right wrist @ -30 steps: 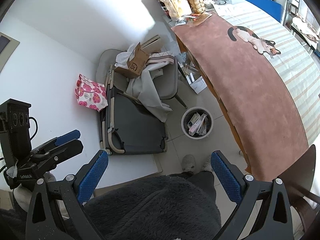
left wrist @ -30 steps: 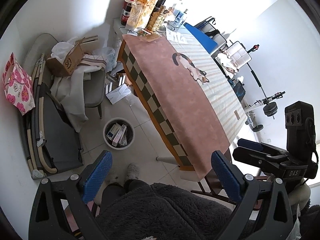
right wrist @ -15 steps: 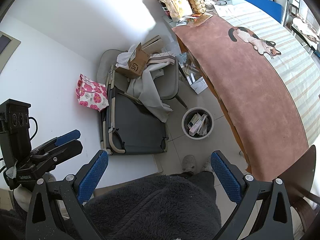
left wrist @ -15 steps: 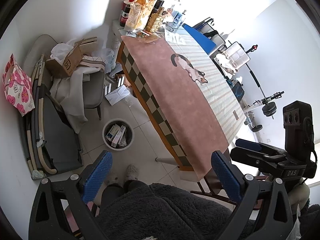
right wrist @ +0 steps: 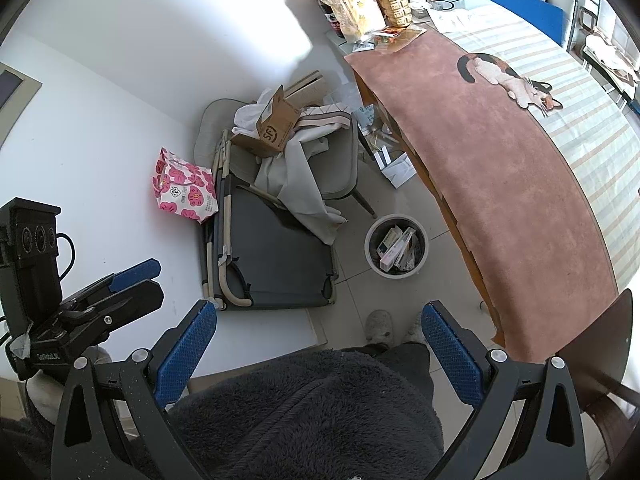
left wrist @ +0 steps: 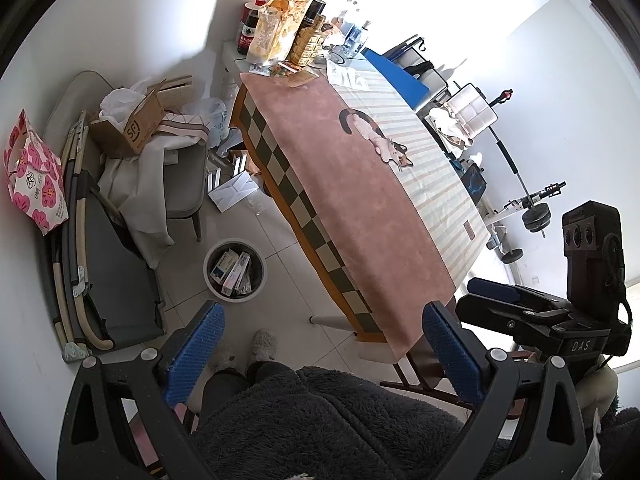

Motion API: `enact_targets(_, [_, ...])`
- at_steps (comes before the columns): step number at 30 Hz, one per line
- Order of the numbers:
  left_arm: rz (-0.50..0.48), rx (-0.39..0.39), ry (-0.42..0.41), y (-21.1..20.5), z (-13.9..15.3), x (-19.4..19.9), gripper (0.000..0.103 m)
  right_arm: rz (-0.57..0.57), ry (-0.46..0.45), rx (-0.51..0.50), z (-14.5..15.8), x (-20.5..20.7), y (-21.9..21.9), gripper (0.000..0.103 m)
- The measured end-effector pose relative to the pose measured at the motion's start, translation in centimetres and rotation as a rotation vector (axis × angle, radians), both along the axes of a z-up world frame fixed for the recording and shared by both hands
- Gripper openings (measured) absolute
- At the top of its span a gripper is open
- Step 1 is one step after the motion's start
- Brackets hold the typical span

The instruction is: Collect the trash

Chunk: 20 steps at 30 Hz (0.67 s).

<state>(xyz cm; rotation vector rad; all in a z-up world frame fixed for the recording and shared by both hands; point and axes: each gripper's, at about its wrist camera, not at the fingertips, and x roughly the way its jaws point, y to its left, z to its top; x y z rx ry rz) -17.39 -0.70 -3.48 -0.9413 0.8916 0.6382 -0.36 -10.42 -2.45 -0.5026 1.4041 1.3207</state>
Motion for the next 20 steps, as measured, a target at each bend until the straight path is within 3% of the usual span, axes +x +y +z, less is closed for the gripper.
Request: enact_targets(20, [-0.008, 0.003, -0.004, 0.7, 0.8, 0.7, 0.101, 0.001, 0.003, 0.002, 0.6, -1.3, 0.8, 0.103])
